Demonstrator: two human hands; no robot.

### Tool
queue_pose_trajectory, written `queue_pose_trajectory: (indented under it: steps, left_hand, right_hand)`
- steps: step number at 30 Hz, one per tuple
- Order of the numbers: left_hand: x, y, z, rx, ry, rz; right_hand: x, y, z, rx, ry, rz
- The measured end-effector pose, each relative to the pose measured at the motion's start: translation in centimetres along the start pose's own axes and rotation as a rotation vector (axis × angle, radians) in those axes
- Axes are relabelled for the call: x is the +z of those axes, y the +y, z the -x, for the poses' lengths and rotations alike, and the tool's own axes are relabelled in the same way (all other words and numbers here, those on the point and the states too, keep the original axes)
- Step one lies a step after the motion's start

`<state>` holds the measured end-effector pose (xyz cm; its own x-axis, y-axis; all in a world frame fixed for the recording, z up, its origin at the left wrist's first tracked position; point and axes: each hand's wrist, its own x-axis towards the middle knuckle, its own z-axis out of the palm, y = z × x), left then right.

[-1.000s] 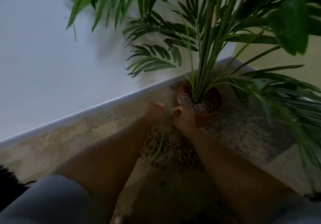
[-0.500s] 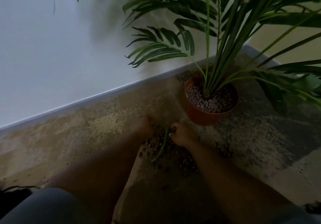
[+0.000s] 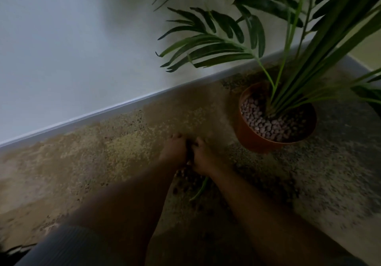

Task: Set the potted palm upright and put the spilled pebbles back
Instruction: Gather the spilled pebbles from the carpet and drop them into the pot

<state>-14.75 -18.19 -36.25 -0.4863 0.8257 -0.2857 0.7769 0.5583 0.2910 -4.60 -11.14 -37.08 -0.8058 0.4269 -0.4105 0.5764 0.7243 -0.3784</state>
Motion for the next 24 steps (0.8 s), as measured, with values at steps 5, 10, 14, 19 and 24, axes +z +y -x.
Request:
queue_pose_trajectory:
  steps: [5,10,14,19,24]
  left_hand:
    - [-0.2,-1.4,0.5,-0.070,-0.069,0.086]
    - [0.1,-2.8,0.7,-0.144,-0.140,0.148]
    - [0.4,-2.5,1.0,-0.117,-0.121,0.069]
    - [0.9,-2.5,1.3,-0.124,-0.003,-0.039]
    - [0.3,-2.4,1.4,-0.070,-0.048,0.081]
  right_hand:
    - [0.9,-0.6,0.5,0.097,0.020,-0.128]
    - [0.7,-1.0,1.6,0.121,0.073,-0.113]
    - [0.2,-1.9,2.0,0.129,0.028,-0.071]
    - [0.1,-2.1,2.3,0.138,0.023,-0.091]
    - [-0.1,-1.9,2.0,0.287,0.114,-0.390]
